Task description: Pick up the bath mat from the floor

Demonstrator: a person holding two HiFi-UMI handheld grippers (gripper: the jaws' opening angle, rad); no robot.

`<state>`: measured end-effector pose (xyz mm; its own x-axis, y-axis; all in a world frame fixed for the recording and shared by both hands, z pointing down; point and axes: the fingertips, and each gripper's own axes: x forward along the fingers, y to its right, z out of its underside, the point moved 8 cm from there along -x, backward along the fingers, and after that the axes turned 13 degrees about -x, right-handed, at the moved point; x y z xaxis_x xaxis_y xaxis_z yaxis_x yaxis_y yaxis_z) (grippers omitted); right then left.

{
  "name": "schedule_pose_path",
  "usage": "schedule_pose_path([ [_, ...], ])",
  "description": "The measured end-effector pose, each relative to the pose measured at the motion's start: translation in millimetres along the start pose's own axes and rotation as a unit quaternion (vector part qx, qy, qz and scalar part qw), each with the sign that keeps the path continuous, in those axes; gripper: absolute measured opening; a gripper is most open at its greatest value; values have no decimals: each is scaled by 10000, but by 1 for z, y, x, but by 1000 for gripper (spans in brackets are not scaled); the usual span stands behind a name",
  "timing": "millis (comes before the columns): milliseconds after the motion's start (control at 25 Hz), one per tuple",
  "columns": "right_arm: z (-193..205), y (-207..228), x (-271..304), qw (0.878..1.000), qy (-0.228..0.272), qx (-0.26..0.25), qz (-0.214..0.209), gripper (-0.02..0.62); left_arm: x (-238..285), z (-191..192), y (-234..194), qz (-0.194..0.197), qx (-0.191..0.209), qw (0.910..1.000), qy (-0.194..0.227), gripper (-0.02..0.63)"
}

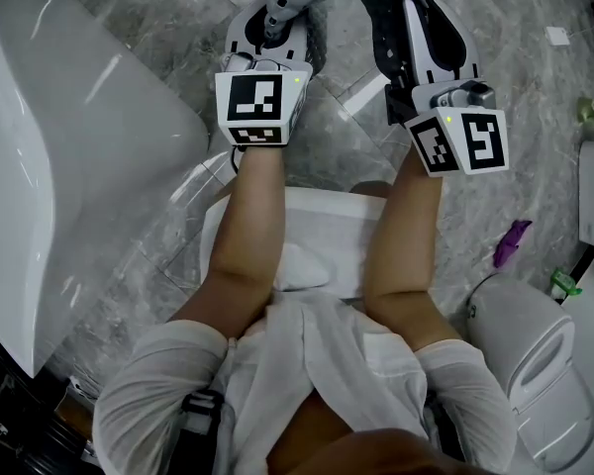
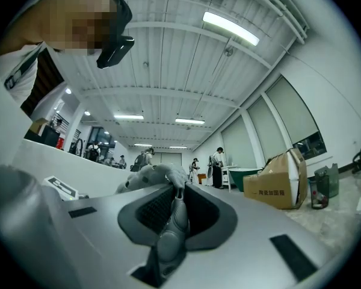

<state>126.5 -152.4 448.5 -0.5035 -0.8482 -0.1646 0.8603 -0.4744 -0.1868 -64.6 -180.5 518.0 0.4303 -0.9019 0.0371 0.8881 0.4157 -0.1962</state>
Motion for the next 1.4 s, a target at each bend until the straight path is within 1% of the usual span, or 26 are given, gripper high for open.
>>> schedule_pose_path([
  [120, 8, -1, 2, 9998, -96, -117, -146, 89, -4, -3, -8, -169, -120, 9998, 41, 60],
  [240, 18, -3, 6, 9991, -284, -76, -309, 119, -7, -2, -16, -383, -263, 9989, -25, 60],
  [360, 28, -4, 6, 9964, -555, -108, -632, 155, -10, -2, -22, -572, -434, 9974, -83, 60],
  [480, 35, -4, 2, 9921, -731, -101, -1014, 170, -10, -1, -24, -624, -538, 9966, -68, 60],
  [600, 35, -1, -4, 9875, -721, 80, -1397, 175, -10, -2, -28, -709, -654, 9953, 22, 58],
  [680, 33, 6, -11, 9870, -652, 254, -1448, 175, -11, -3, -32, -814, -758, 9938, 92, 58],
  [760, 31, 16, -18, 9910, -586, 268, -1174, 173, -12, -2, -32, -886, -797, 9928, 148, 57],
  [880, 28, 27, -20, 9971, -486, 63, -577, 173, -11, -4, -28, -883, -711, 9933, 226, 57],
  [960, 27, 29, -18, 9983, -490, -123, -279, 169, -11, -6, -24, -848, -638, 9940, 270, 57],
  [1040, 27, 30, -18, 9986, -487, -198, -44, 169, -11, -7, -23, -829, -599, 9943, 304, 57],
  [1280, 24, 39, -19, 9969, -289, 133, 725, 167, -18, -15, -25, -840, -480, 9942, 460, 57],
  [1400, 25, 41, -19, 9955, -303, 99, 888, 136, -20, -16, -27, -886, -464, 9938, 488, 57],
])
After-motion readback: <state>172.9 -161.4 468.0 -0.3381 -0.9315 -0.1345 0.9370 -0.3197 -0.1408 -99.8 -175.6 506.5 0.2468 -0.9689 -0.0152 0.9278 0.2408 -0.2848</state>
